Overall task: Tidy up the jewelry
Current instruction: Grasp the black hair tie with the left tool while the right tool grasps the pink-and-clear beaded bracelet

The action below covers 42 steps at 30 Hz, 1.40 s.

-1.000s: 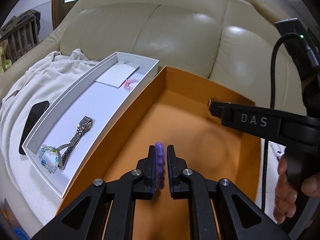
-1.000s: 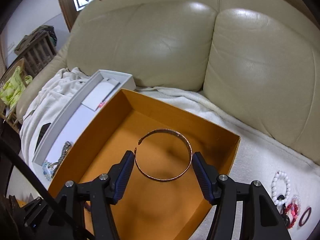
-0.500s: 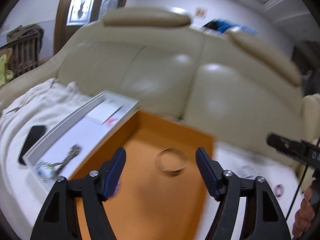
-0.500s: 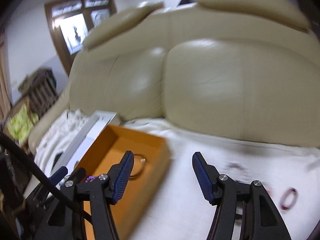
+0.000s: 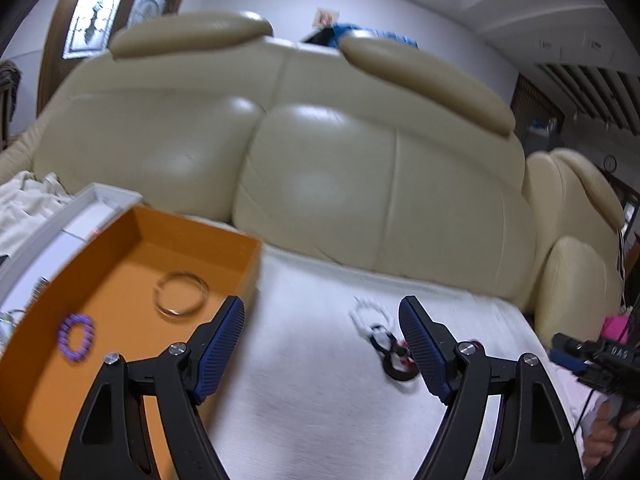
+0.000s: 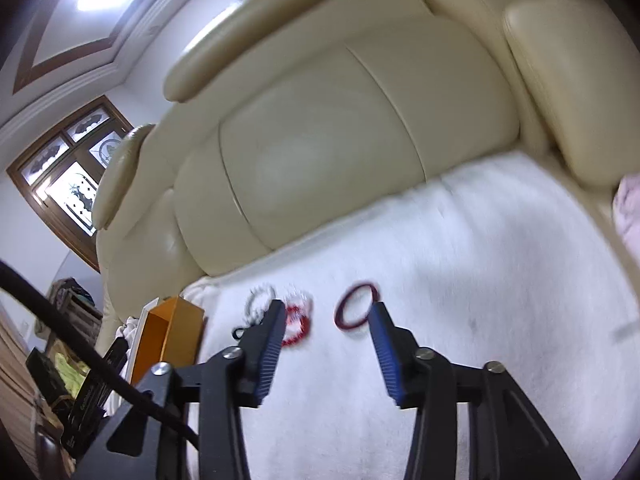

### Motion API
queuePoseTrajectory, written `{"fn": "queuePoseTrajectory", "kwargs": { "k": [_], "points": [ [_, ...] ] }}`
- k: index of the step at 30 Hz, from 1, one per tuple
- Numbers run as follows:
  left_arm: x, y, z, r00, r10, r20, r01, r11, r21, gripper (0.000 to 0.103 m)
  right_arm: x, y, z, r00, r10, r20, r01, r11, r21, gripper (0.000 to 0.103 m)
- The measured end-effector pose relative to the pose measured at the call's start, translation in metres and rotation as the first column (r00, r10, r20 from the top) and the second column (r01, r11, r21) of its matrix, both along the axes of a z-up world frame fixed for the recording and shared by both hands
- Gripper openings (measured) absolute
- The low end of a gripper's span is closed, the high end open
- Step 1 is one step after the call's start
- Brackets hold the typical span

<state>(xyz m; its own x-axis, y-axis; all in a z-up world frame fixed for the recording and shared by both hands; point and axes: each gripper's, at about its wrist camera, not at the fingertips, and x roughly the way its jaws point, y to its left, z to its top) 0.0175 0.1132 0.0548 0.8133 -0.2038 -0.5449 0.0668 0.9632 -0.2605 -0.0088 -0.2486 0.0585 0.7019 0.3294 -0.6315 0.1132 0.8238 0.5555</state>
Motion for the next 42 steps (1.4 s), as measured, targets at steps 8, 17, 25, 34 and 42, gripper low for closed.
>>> {"fn": "queuePoseTrajectory", "kwargs": {
  "k": [8, 17, 25, 34, 42],
  "points": [
    [0.026, -0.053, -0.024, 0.992, -0.094, -0.08, 0.101, 0.99, 0.095, 0.08, 0.028, 0.022, -0.05, 0.994, 0.1, -0.051, -0.095, 0.992, 0.087, 0.045],
    [0.055, -0.083, -0.059, 0.972, -0.17, -0.163, 0.193, 0.971, 0.14, 0.078, 0.063, 0.047, -0.064, 0.986, 0.151, -0.067, -0.142, 0.982, 0.127, 0.045],
    [0.07, -0.092, -0.08, 0.948, -0.236, -0.212, 0.262, 0.96, 0.101, 0.01, 0.085, 0.052, -0.075, 0.986, 0.142, -0.082, -0.128, 0.979, 0.156, 0.045],
    [0.061, -0.077, -0.072, 0.934, -0.292, -0.207, 0.321, 0.939, 0.12, 0.005, 0.107, 0.066, -0.091, 0.983, 0.122, -0.14, -0.097, 0.981, 0.17, 0.045],
    [0.045, -0.062, -0.041, 0.933, -0.327, -0.152, 0.345, 0.931, 0.118, 0.005, 0.11, 0.068, -0.102, 0.982, 0.063, -0.179, -0.03, 0.982, 0.185, 0.009]
  ]
}}
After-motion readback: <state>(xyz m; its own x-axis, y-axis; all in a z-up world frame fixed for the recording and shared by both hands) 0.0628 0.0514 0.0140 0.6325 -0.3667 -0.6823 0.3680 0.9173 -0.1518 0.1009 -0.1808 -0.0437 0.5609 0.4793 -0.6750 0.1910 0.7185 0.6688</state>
